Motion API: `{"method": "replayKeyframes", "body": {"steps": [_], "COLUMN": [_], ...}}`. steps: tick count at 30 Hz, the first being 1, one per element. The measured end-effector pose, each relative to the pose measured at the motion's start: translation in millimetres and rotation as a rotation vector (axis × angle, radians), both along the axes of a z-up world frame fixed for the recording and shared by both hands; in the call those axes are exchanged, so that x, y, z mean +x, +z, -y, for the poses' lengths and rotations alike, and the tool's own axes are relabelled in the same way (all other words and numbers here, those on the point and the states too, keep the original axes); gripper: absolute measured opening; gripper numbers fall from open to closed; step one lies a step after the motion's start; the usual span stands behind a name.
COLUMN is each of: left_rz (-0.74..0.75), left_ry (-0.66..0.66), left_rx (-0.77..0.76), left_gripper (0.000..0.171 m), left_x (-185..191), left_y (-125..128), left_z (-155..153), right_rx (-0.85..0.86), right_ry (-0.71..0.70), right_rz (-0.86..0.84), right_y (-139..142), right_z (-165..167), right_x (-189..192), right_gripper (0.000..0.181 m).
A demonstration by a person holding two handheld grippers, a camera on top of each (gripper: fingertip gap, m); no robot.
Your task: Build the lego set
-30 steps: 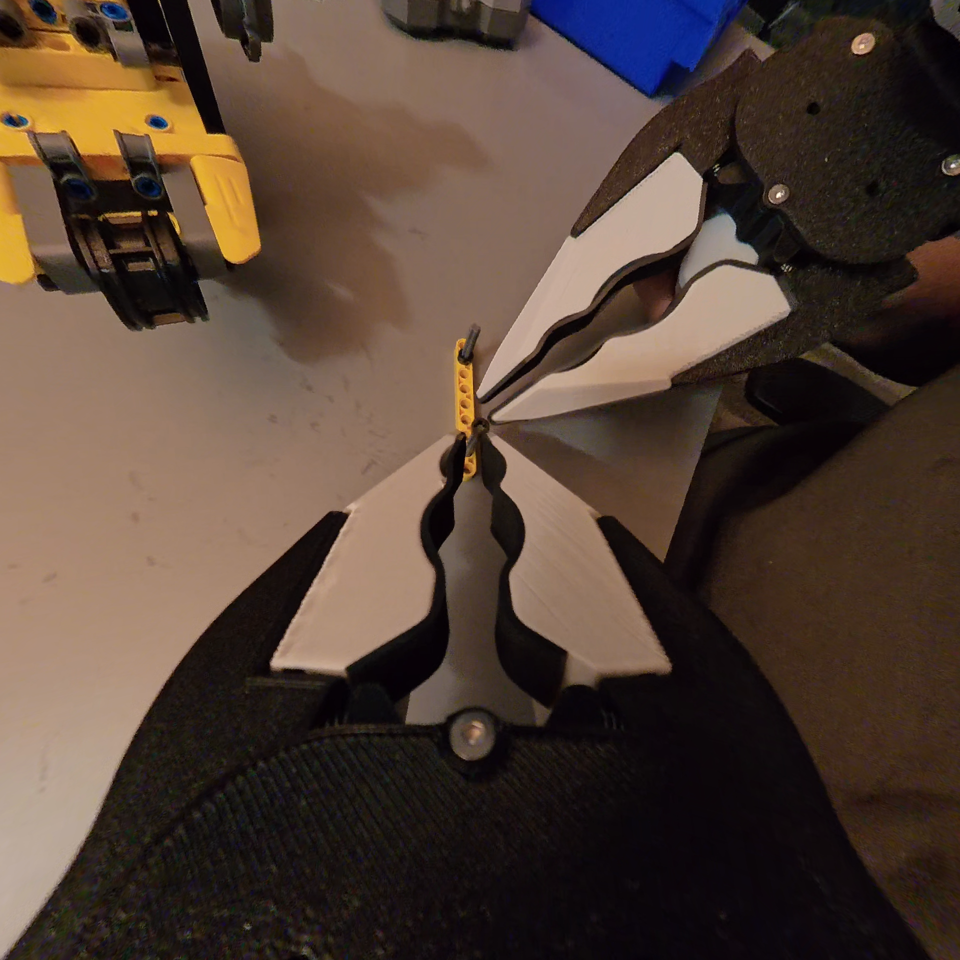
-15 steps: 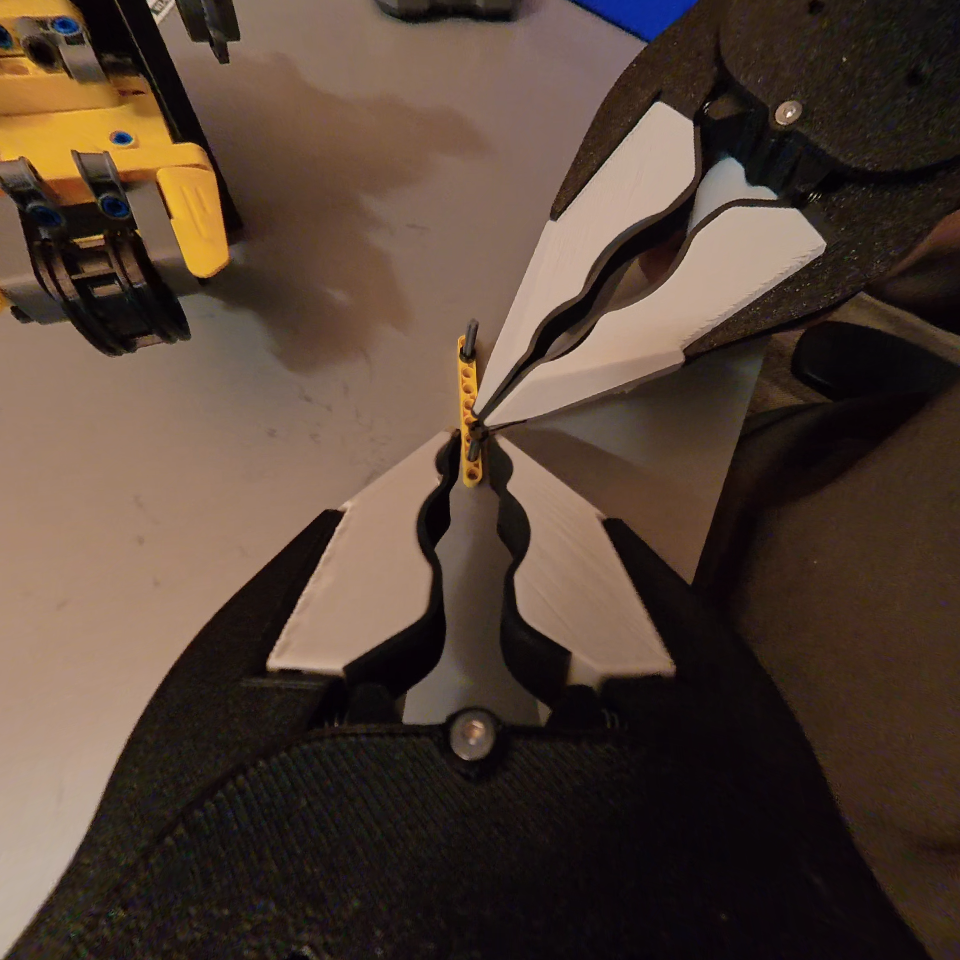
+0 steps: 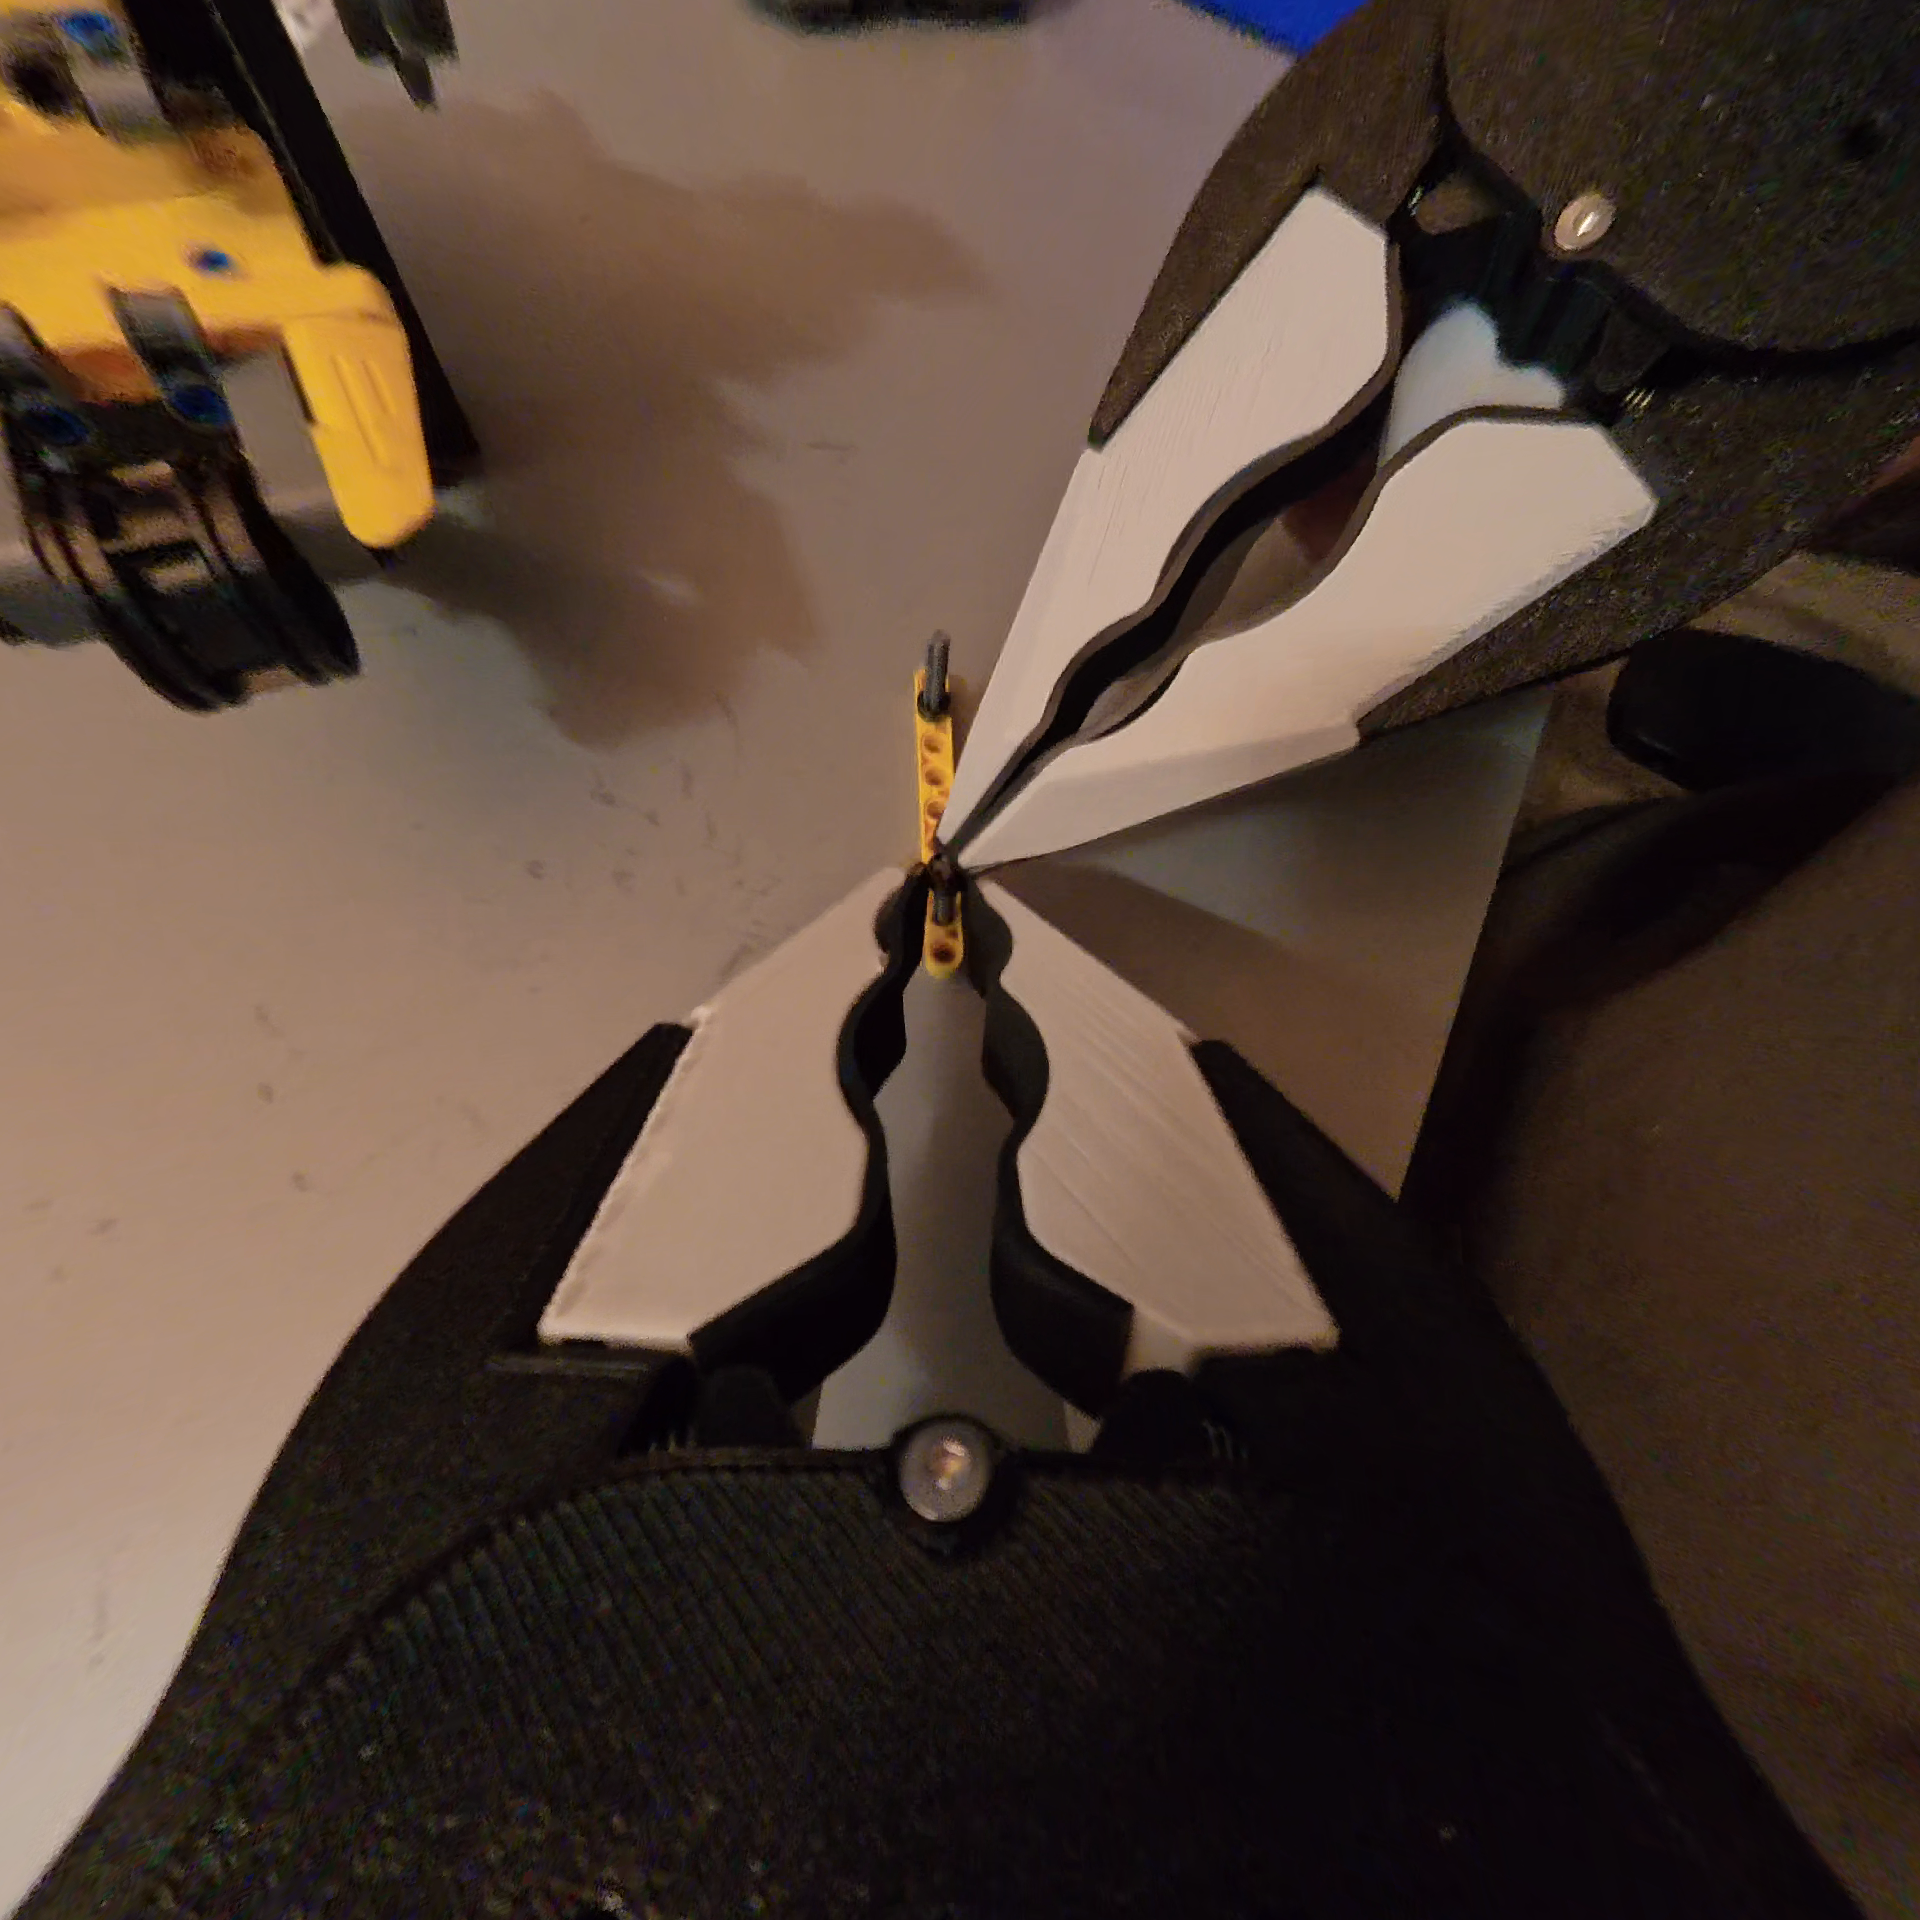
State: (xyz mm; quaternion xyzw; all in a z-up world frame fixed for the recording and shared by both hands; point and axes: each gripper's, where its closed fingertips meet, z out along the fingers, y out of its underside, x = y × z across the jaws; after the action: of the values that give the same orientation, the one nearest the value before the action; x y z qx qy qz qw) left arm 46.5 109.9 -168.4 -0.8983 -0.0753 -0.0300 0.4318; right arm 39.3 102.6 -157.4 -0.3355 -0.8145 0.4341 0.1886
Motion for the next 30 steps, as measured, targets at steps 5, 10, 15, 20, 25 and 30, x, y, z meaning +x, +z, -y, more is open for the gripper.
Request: {"method": "replayKeyframes", "body": {"steps": [5, 10, 15, 20, 25, 30], "left_rz": [-0.001, 0.045, 0.016, 0.018, 0.008, 0.020], "left_ry": [0.000, -0.012, -0.006, 0.002, -0.003, -0.003], "left_rx": [0.014, 0.039, 0.034, 0.032, 0.028, 0.027], "left_gripper": [0.004, 0.004, 0.004, 0.004, 0.004, 0.004], "left_x": [-1.1, 1.3, 0.5, -0.8, 0.2, 0.3], "left_y": [-0.3, -0.5, -0.7, -1.3, -1.9, -2.2], "left_z": [0.1, 0.9, 0.9, 1.0, 0.8, 1.0], "right_rx": [-0.006, -0.066, -0.194, -0.112, -0.076, -0.099], "right_ry": [-0.006, 0.014, 0.023, 0.049, 0.040, 0.038], "right_rz": [0.000, 0.039, 0.114, 0.081, 0.052, 0.078], "right_y": [-1.3, 0.5, 6.4, 1.5, 0.8, 0.4], "right_z": [-0.5, 0.6, -2.9, 2.0, 1.2, 0.1], "right_x": [-0.9, -0.4, -1.3, 2.0, 2.2, 1.6], "right_gripper": [0.000, 0.000, 0.013, 0.003, 0.000, 0.000]}}
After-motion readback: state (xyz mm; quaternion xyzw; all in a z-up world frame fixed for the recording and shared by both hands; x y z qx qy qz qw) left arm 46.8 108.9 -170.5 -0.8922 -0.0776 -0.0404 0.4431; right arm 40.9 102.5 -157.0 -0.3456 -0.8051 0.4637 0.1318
